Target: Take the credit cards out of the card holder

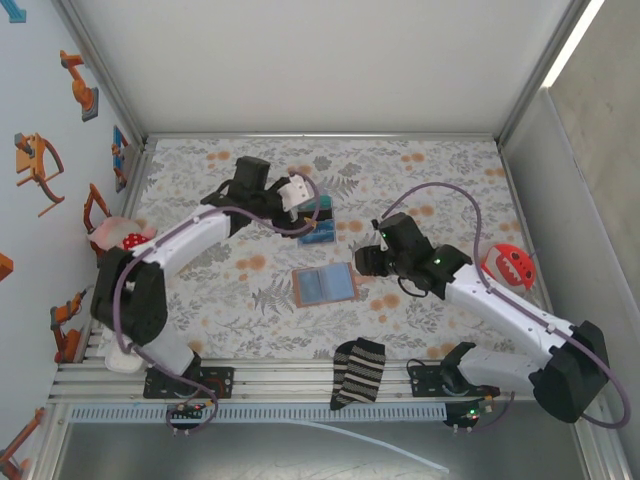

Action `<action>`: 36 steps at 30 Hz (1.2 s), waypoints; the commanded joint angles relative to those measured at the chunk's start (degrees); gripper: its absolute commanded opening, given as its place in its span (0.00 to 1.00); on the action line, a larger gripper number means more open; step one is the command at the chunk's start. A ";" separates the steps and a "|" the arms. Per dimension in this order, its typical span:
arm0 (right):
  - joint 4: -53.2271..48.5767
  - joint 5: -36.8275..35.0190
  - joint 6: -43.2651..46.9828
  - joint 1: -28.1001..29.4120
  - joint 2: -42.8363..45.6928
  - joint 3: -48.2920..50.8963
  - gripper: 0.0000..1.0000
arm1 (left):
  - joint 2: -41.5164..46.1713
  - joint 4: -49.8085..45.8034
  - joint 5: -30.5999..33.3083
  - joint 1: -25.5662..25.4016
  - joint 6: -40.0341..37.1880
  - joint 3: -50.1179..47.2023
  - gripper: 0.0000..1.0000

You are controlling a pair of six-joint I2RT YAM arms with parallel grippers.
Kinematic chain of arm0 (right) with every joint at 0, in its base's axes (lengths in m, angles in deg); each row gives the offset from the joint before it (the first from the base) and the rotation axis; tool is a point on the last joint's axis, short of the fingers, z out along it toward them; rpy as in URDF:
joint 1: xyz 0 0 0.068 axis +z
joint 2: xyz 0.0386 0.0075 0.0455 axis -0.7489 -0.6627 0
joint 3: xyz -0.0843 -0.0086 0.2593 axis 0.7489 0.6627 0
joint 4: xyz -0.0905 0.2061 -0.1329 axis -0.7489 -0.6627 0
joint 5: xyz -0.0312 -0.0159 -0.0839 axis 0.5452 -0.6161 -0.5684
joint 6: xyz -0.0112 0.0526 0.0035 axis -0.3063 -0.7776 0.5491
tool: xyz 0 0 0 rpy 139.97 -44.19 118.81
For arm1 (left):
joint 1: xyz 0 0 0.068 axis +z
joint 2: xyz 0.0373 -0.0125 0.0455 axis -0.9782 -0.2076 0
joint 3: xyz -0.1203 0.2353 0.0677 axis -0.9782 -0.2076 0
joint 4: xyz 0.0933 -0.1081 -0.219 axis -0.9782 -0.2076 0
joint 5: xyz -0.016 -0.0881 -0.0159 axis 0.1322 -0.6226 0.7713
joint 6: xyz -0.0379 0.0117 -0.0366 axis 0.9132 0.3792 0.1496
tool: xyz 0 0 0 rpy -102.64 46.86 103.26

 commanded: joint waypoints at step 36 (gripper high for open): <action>-5.77 0.57 2.14 19.30 -42.54 -26.04 0.52 | 56.13 3.94 52.09 0.50 50.12 -40.86 0.97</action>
